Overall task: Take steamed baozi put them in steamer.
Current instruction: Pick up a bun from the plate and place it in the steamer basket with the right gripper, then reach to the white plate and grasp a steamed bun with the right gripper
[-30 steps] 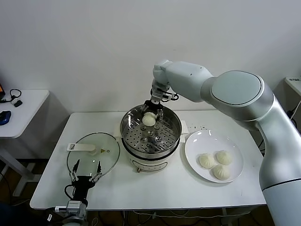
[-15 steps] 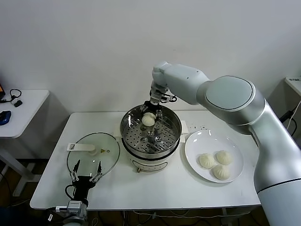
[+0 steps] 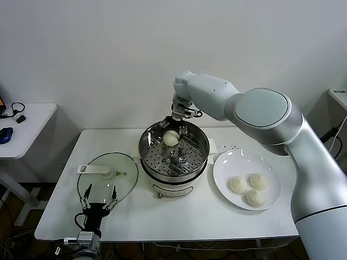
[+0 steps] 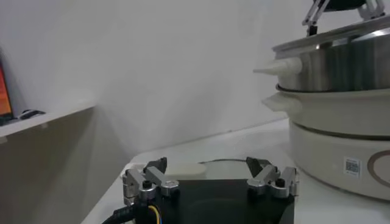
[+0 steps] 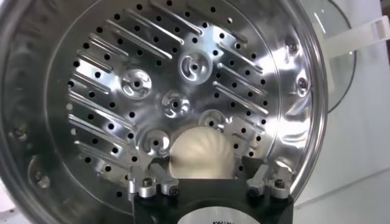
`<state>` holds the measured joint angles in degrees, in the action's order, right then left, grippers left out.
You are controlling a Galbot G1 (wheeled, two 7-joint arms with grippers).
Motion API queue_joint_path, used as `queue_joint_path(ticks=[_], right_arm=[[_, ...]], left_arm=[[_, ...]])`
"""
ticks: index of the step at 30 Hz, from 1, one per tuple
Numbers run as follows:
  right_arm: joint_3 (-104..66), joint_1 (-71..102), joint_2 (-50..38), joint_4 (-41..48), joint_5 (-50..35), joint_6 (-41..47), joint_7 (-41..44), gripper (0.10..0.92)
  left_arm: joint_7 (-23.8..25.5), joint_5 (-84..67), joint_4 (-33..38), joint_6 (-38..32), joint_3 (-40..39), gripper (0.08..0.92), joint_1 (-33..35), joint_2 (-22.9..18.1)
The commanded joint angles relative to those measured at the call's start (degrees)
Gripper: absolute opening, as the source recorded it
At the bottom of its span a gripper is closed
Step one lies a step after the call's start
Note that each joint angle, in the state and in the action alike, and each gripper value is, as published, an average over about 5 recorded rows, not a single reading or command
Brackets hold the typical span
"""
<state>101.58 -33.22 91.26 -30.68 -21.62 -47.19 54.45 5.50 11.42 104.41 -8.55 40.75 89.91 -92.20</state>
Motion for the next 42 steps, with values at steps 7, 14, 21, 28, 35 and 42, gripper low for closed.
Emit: queue_joint_path(ticks=[7,14,21,28,35,42], right_arm=[[1.06,-2.58,-1.06,-2.16,-1.77,-2.81,1.87,0.823],[4.12,-7.13,-4.53,-8.1,-8.05,-2.81,4.21,0.823],[8.02,-12.39,-8.73,-14.62,-14.74,1.27,4.89,0.823],[13.17,-18.04,-13.31,-21.12,-20.01,11.87,2.7,0.823],[17.74,-23.55,-17.95,-29.18,-20.46,22.98,-1.11,0.823],[20.59,-26.36,-22.15,-35.6,-22.67,33.53,-1.98,0.823]], left_arm=[[0.01,0.11,0.14,0.06,-0.2,0.823,0.02,-2.54],[-0.05,0.3,0.32,0.35,-0.3,0.823,0.08,-2.67],[-0.14,0.62,0.36,0.56,-0.25,0.823,0.16,-2.79],[-0.17,1.2,0.36,0.54,-0.46,0.823,0.24,-2.8],[-0.18,1.46,0.53,0.63,-0.71,0.823,0.22,-2.8],[-0.18,1.54,0.54,0.51,-1.01,0.823,0.37,-2.8]])
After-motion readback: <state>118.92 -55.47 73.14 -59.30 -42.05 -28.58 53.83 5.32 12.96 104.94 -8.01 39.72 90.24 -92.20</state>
